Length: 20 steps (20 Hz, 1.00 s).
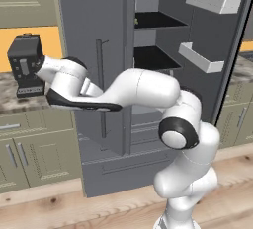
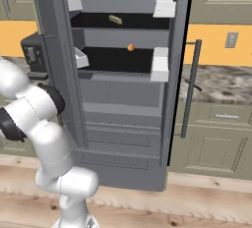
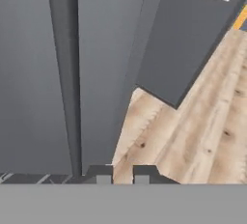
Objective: Retrieve the butter from the fridge and place it on a plate on the dining table. Then retrieve the butter knife by the fridge and place it near the plate.
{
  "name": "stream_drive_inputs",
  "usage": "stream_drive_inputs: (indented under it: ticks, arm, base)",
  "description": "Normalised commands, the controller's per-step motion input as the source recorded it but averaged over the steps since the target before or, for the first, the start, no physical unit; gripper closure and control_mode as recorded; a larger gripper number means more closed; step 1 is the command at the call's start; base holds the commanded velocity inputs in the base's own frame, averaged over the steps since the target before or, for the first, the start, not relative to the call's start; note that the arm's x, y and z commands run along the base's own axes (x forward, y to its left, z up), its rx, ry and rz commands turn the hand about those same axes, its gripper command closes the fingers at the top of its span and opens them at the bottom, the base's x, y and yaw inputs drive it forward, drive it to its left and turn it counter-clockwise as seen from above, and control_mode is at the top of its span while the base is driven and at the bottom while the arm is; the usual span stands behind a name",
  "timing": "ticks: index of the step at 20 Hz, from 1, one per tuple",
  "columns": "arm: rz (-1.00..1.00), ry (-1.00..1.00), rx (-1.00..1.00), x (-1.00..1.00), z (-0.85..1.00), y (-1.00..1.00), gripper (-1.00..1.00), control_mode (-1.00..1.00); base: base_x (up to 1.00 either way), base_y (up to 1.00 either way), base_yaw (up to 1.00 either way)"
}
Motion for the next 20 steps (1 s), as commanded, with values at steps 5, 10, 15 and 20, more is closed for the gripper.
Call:
stream_drive_inputs:
  ticks: [5,10,15,20]
  arm:
    - [0.0,0.08,0.11,-0.84,0.05,-0.56,-1.0,-1.0]
    - [0.0,-0.07,0.25,-1.0,0.0,-1.0,-1.0,-1.0]
    - [0.0,-0.14,0.36,-1.0,0.0,-1.0,-1.0,-1.0]
    - [0.13,-0.23,0.53,-0.84,0.09,-1.0,-1.0,-1.0]
  base:
    - [0.0,0.0,0.0]
    - [0.0,0.0,0.0]
    - [0.0,0.0,0.0]
    - [0.0,0.0,0.0]
